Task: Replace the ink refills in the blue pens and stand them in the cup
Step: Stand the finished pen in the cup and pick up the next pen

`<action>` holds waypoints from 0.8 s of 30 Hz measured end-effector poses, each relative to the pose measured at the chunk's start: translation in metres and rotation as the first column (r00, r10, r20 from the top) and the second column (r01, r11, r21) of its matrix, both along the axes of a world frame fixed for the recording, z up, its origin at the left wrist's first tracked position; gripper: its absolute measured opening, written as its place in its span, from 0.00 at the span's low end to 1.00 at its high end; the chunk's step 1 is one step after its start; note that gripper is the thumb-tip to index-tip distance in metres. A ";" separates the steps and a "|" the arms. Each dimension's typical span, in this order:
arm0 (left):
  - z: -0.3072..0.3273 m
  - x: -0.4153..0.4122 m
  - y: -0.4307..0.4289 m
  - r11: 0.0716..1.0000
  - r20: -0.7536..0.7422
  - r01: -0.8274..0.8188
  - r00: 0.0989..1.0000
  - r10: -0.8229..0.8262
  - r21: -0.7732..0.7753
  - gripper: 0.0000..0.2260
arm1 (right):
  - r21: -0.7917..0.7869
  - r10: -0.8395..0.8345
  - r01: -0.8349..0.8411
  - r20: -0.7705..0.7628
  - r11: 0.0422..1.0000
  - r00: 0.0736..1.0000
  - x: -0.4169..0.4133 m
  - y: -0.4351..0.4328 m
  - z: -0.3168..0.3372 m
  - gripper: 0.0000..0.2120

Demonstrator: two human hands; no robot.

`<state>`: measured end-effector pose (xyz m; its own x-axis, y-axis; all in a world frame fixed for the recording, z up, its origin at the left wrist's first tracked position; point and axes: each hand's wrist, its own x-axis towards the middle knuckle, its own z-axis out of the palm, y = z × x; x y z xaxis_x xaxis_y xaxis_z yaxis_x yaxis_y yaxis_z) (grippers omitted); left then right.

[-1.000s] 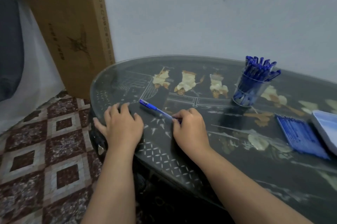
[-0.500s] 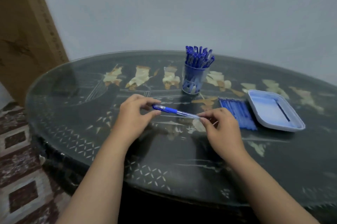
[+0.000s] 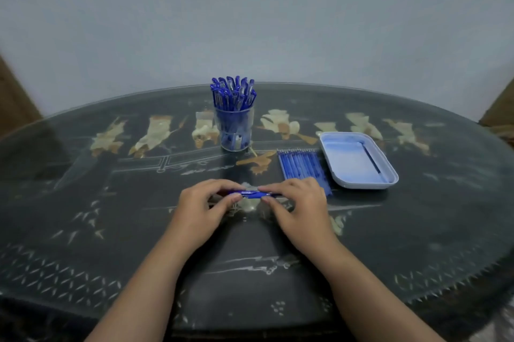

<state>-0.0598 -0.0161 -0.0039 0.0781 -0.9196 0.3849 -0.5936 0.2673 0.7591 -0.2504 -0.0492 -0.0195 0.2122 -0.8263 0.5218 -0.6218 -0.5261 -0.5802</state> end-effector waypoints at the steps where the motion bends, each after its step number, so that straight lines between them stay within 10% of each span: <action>1: 0.001 -0.001 0.001 1.000 -0.001 0.004 1.000 -0.004 -0.010 0.11 | -0.001 0.002 -0.002 -0.001 1.000 1.000 0.001 0.000 0.000 0.11; 20: -0.001 -0.006 0.004 0.984 0.125 -0.178 0.977 0.172 0.032 0.11 | -0.159 0.003 -0.006 -0.021 0.987 1.000 0.004 0.002 -0.003 0.12; 24: -0.003 0.010 0.003 0.956 -0.119 -0.272 0.951 0.284 0.107 0.13 | -0.156 -0.065 0.080 0.102 0.985 0.993 0.000 -0.002 -0.003 0.09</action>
<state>-0.0497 -0.0135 -0.0073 0.3798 -0.8841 0.2721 -0.5279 0.0344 0.8486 -0.2504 -0.0511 -0.0229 0.0976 -0.7424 0.6628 -0.6073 -0.5721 -0.5513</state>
